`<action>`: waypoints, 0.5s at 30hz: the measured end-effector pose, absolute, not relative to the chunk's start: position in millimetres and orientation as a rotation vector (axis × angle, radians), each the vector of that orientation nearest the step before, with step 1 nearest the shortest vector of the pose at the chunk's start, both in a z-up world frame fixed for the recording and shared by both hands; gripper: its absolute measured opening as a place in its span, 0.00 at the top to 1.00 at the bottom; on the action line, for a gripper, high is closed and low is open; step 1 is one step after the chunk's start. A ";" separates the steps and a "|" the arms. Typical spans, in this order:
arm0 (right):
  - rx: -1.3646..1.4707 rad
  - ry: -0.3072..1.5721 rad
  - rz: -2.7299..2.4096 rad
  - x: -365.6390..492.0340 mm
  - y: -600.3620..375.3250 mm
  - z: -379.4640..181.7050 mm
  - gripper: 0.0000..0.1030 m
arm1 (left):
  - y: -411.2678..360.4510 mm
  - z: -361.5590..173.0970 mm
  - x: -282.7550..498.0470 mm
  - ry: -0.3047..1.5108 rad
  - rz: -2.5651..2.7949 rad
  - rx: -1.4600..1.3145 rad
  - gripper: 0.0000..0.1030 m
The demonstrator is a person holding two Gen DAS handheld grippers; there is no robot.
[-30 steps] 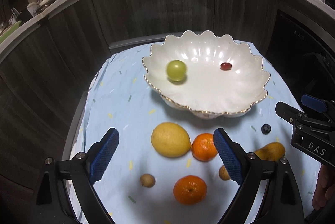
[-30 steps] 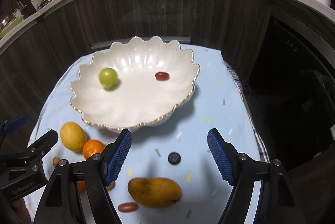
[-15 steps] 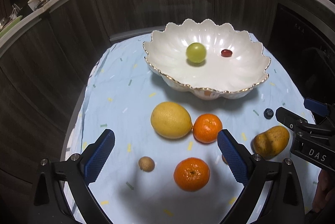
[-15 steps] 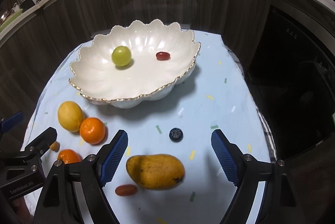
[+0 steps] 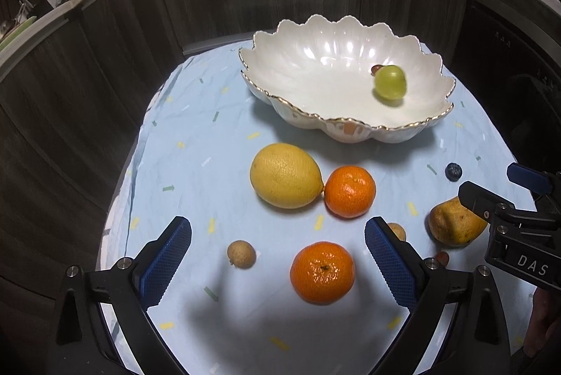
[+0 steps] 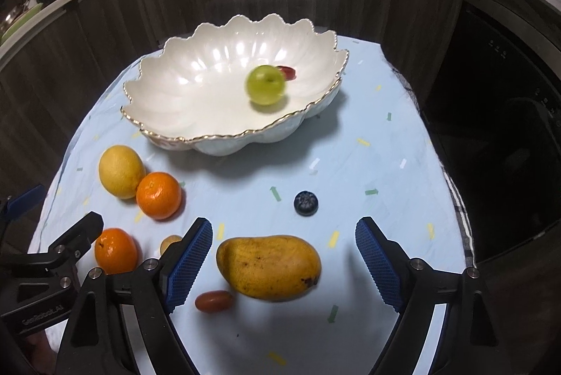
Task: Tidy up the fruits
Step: 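Withdraw both open tools from the bowl back toward the remaining fruits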
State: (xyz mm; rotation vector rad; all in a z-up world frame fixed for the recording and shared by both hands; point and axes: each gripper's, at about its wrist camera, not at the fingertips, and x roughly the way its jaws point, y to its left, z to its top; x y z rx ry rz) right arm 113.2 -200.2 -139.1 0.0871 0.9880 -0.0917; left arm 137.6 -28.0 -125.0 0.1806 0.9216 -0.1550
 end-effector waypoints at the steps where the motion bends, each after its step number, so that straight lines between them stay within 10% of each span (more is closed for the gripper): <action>1: 0.085 0.989 -0.090 112.9 -199.7 -139.9 0.18 | -28.0 -126.3 137.3 0.927 -0.157 0.180 0.02; 15: 0.074 1.026 -0.080 114.0 -197.5 -156.8 0.18 | -31.8 -142.7 135.4 0.958 -0.175 0.189 0.01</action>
